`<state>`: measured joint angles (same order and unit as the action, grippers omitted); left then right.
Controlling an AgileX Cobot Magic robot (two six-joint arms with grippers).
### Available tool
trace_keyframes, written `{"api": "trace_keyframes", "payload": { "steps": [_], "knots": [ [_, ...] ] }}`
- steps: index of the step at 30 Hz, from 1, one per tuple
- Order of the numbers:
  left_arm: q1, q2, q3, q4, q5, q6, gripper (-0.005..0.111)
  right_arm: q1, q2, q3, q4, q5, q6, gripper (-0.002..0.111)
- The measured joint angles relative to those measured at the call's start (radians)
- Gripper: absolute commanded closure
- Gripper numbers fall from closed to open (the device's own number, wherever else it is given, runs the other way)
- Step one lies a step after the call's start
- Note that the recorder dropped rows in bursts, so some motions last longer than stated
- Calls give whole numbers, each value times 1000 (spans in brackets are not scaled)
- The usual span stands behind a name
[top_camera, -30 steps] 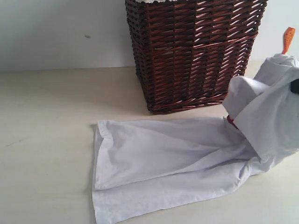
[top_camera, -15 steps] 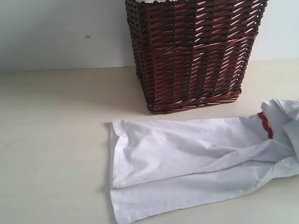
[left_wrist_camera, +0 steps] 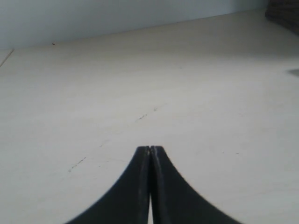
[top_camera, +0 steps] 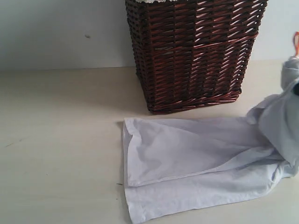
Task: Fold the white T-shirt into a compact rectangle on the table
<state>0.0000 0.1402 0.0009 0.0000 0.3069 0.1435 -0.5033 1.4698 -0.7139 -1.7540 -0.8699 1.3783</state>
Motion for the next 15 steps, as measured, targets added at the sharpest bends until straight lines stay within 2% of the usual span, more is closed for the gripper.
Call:
{"api": "trace_keyframes", "payload": {
  "steps": [7,11,15],
  "knots": [
    [0,0,0,0,0,0,107,363,-25,0,0,168,173,108],
    [0,0,0,0,0,0,107,515,-25,0,6,278,204,108],
    [0,0,0,0,0,0,107,631,-23,0,64,304,208,108]
  ]
}}
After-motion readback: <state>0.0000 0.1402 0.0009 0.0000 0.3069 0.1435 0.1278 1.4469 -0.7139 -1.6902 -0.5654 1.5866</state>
